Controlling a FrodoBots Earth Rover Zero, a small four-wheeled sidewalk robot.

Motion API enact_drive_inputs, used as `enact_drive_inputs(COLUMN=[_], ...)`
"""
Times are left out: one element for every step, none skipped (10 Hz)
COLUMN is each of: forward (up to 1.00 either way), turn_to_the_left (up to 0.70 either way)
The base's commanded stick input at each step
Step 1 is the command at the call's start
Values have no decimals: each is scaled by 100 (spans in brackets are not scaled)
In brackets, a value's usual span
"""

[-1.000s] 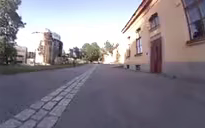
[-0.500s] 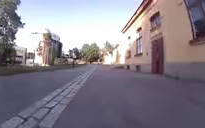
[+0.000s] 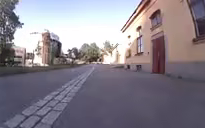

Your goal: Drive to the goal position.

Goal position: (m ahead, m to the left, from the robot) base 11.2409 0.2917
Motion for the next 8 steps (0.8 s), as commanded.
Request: enact_drive_inputs(forward=[50, 50, 50, 50, 50, 50, 50, 50], turn_to_the_left=[50, 35, 0, 0, 0, 0, 0, 0])
